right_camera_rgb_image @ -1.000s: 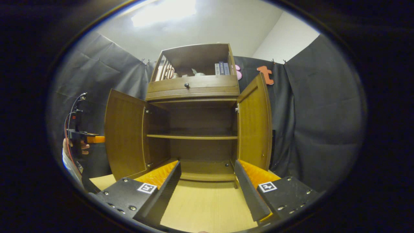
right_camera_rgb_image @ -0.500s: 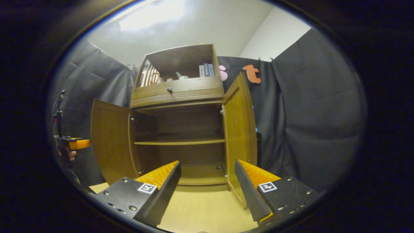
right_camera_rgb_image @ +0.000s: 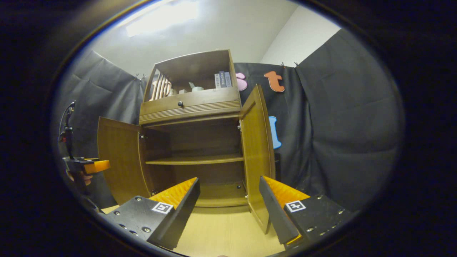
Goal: Open the right door of the double-door shoe cabinet with the right hand, and open the left door with the left hand.
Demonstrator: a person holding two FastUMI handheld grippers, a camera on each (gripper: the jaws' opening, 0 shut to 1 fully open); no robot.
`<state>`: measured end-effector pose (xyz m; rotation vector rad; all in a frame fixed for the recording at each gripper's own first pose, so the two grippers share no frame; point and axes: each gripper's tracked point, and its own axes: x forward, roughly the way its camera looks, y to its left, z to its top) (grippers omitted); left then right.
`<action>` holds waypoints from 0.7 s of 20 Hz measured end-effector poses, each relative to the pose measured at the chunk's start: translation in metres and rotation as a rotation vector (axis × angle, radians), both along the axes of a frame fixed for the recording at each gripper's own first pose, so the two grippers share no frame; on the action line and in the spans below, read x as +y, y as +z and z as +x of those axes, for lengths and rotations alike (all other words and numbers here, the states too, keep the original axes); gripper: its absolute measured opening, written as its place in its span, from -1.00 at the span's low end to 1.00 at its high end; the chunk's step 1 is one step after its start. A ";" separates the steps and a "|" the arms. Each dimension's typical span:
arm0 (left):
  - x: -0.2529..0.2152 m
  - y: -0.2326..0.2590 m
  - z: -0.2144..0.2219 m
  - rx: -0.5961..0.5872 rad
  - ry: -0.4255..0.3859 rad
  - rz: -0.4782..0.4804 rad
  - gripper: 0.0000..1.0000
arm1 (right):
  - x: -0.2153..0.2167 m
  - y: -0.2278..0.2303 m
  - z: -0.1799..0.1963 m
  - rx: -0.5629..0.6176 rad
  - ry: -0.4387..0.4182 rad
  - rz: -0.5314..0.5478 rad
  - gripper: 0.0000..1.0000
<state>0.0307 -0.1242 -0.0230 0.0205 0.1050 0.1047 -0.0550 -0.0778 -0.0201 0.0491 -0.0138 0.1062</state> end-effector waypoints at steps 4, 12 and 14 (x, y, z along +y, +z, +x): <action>-0.045 0.002 0.013 -0.015 -0.060 -0.031 0.90 | 0.007 0.003 -0.004 0.004 0.016 0.012 0.96; -0.092 0.001 0.028 -0.031 -0.055 -0.002 0.89 | 0.016 0.017 -0.006 -0.013 0.048 -0.002 0.97; -0.100 -0.001 0.031 -0.032 -0.045 0.001 0.94 | 0.020 0.019 -0.007 -0.010 0.057 -0.017 0.96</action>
